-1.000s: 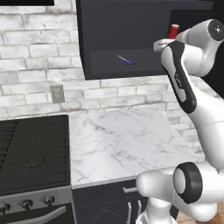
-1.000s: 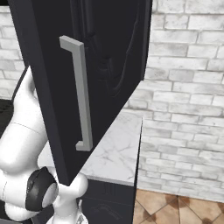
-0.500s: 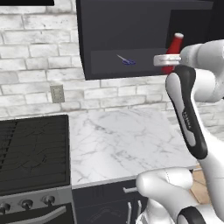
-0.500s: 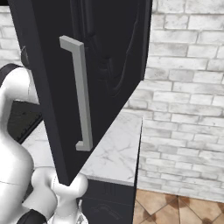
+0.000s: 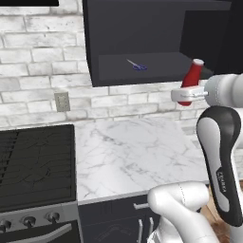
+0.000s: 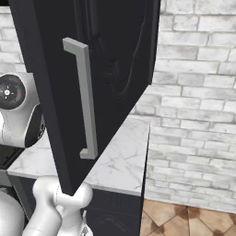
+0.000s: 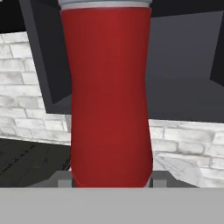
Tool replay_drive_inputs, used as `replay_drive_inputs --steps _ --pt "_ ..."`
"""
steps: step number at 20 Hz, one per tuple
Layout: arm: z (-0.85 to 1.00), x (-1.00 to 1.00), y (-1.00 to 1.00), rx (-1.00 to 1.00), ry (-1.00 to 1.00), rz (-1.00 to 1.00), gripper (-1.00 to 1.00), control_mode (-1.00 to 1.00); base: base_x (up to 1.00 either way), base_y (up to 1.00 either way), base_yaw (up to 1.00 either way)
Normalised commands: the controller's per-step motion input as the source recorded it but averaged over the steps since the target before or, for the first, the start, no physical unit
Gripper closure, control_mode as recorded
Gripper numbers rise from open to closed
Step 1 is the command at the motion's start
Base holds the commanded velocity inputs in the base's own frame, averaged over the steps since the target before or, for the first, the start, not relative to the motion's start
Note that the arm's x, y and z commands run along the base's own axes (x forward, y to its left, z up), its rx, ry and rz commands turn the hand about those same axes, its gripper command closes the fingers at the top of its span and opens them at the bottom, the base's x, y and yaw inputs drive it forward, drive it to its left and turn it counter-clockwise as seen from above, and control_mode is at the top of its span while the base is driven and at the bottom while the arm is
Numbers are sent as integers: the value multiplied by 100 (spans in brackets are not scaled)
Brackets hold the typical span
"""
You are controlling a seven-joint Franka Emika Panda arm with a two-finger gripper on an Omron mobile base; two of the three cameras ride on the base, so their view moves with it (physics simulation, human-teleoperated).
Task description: The dining table condiment station is running low on ketchup. Refill the condiment station by opening the cabinet and taking the ketchup from the cabinet and placing it on the dining table.
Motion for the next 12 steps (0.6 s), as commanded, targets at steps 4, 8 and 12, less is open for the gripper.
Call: replay_drive_inputs --steps 4,8,12 --pt "0 -5 1 0 1 1 100 -100 0 0 0" --pt "0 0 0 0 0 0 100 -100 0 0 0" --pt "0 0 0 0 0 0 100 -100 0 0 0"
